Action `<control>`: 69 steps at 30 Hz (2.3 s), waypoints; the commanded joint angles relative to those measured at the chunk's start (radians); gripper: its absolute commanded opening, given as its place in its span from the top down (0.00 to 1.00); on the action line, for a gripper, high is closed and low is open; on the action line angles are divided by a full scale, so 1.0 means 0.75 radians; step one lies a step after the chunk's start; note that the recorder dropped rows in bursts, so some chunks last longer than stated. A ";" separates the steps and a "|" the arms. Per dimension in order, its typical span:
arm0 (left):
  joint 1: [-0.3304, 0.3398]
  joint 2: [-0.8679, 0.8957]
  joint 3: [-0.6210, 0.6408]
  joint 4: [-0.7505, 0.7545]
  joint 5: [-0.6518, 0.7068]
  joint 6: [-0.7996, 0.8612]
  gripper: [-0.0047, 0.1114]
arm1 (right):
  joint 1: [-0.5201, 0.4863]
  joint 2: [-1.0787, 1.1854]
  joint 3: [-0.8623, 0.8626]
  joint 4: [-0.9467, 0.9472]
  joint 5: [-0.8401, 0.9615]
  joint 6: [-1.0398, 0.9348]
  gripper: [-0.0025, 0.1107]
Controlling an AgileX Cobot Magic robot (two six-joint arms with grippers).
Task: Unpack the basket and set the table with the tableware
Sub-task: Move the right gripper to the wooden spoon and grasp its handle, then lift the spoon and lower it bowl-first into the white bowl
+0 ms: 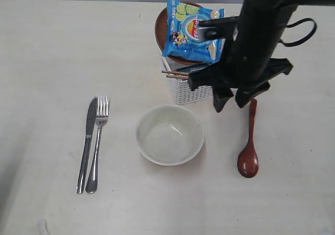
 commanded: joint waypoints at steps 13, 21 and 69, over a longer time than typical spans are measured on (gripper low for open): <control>0.003 -0.004 0.003 -0.011 -0.001 -0.001 0.96 | -0.252 -0.055 0.334 -0.046 -0.252 0.124 0.58; 0.003 -0.004 0.003 -0.011 -0.001 -0.001 0.96 | -0.252 0.132 0.342 -0.008 -0.347 0.119 0.58; 0.003 -0.004 0.003 -0.011 -0.001 -0.001 0.96 | 0.372 -0.117 0.347 0.118 -1.218 -0.146 0.98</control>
